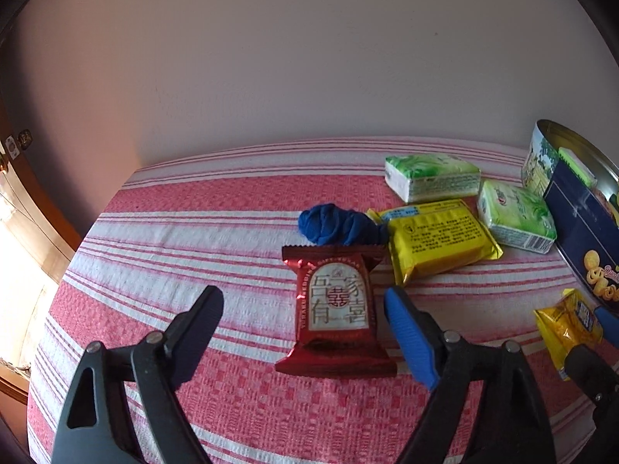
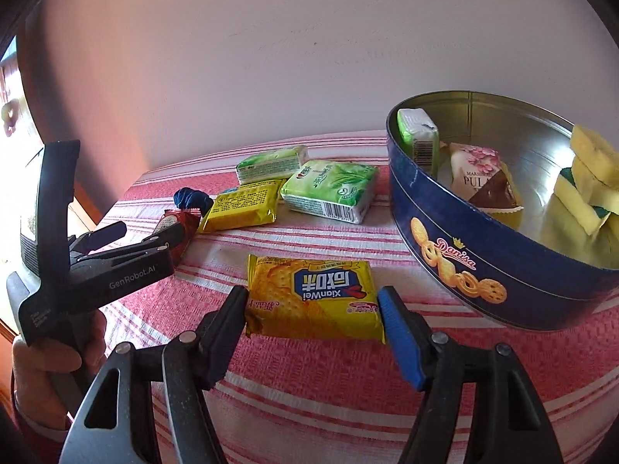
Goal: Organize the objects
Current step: 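Grasp the red wedding-snack packet with the left gripper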
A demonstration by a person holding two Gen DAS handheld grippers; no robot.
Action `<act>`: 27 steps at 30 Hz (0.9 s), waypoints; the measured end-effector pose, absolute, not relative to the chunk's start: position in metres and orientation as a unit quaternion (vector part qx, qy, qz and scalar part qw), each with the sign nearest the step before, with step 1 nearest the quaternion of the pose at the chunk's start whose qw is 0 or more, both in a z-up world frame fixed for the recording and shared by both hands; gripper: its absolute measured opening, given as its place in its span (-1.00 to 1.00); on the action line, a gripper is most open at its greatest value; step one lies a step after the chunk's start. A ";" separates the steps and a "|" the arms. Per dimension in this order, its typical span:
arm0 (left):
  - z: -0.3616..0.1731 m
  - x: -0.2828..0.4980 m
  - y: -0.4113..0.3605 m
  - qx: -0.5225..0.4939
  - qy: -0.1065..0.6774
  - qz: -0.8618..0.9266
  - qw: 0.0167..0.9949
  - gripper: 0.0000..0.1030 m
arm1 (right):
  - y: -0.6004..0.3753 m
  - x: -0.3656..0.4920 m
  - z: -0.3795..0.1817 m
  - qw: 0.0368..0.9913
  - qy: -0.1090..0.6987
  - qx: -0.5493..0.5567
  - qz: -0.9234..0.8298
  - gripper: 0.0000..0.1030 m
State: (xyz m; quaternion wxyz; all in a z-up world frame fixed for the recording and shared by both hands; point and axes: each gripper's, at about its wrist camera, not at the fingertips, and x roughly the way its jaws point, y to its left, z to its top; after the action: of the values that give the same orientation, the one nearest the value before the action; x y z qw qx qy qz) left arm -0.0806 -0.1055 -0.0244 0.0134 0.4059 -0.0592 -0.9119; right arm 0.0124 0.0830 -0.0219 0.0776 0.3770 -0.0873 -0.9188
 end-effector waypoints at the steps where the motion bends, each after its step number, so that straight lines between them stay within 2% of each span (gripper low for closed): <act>1: -0.028 -0.084 -0.108 0.417 -0.054 -0.907 0.015 0.56 | 0.082 0.014 -0.021 0.079 -0.086 0.375 -0.920 0.37; 3: -0.032 -0.090 -0.114 0.434 -0.033 -0.901 0.007 0.47 | 0.077 0.014 -0.020 0.082 -0.083 0.371 -0.921 0.37; 5: -0.032 -0.089 -0.123 0.435 0.005 -0.900 -0.016 -0.01 | 0.076 0.015 -0.018 0.086 -0.081 0.369 -0.922 0.37; 6: -0.032 -0.088 -0.127 0.432 0.012 -0.902 -0.010 -0.16 | 0.076 0.015 -0.019 0.087 -0.081 0.368 -0.922 0.37; 7: -0.031 -0.087 -0.130 0.430 0.019 -0.903 -0.001 -0.19 | 0.077 0.016 -0.020 0.088 -0.083 0.367 -0.923 0.37; 11: -0.020 -0.074 -0.141 0.389 0.046 -0.920 0.010 -0.19 | 0.078 0.019 -0.014 0.083 -0.076 0.345 -0.932 0.35; 16: 0.005 -0.037 -0.127 0.286 0.008 -0.957 0.050 -0.19 | 0.082 0.029 0.002 0.083 -0.077 0.300 -0.947 0.33; 17: 0.009 -0.031 -0.122 0.269 -0.002 -0.961 0.057 -0.19 | 0.083 0.031 0.005 0.086 -0.078 0.289 -0.950 0.29; 18: 0.011 -0.027 -0.117 0.257 -0.009 -0.964 0.061 -0.19 | 0.084 0.033 0.009 0.088 -0.077 0.280 -0.953 0.07; 19: 0.013 -0.026 -0.115 0.248 -0.011 -0.967 0.062 -0.19 | 0.085 0.034 0.012 0.090 -0.077 0.270 -0.956 0.02; 22: 0.015 -0.027 -0.109 0.241 -0.015 -0.969 0.054 -0.19 | 0.090 0.034 0.017 0.090 -0.075 0.253 -0.960 0.02; 27: 0.017 -0.027 -0.110 0.244 -0.014 -0.968 0.056 -0.19 | 0.109 0.022 0.014 0.118 -0.124 0.294 -0.940 0.06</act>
State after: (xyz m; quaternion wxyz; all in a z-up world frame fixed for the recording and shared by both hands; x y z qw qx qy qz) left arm -0.0270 -0.1100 0.0169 0.0563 0.2441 -0.0139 -0.9680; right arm 0.0222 0.1090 0.0139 0.1178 0.2943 -0.1241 -0.9403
